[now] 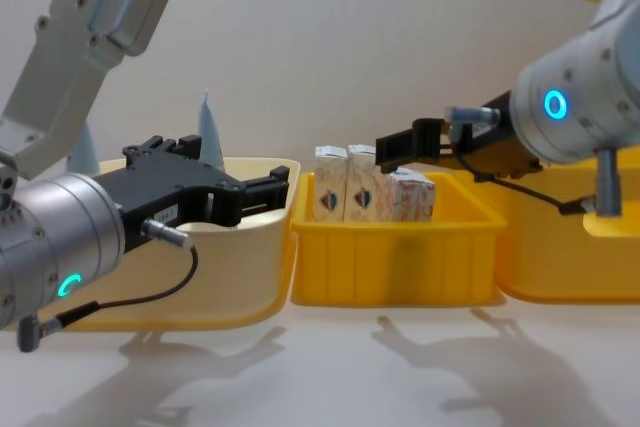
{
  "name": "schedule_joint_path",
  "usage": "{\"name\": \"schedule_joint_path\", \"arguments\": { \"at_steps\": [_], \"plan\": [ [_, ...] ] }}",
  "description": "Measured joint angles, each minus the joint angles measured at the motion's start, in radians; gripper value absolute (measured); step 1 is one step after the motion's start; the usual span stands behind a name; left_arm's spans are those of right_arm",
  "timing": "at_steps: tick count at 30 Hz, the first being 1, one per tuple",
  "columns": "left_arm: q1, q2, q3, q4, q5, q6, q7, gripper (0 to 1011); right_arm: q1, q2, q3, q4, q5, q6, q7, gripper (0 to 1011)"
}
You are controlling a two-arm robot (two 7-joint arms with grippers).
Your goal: Bimanual collaborative sorting of washing and personal care products
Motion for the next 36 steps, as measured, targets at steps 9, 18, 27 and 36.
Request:
{"name": "schedule_joint_path", "arguments": {
  "at_steps": [9,18,27,36],
  "plan": [
    [0.000,0.000,0.000,0.000,0.000,0.000,0.000,1003,0.119,0.006,-0.026,0.093,-0.007,0.100,0.029,1000],
    [0.000,0.000,0.000,0.000,0.000,0.000,0.000,1002,0.204,-0.007,-0.035,0.170,-0.011,0.157,0.045,1000],
    [0.000,0.000,0.000,0.000,0.000,0.000,0.000,1003,0.259,-0.031,-0.019,0.225,-0.024,0.191,0.031,1000],
    [0.000,0.000,0.000,0.000,0.000,0.000,0.000,1002,0.288,-0.054,0.004,0.260,-0.032,0.217,0.013,1000]
  ]
}}
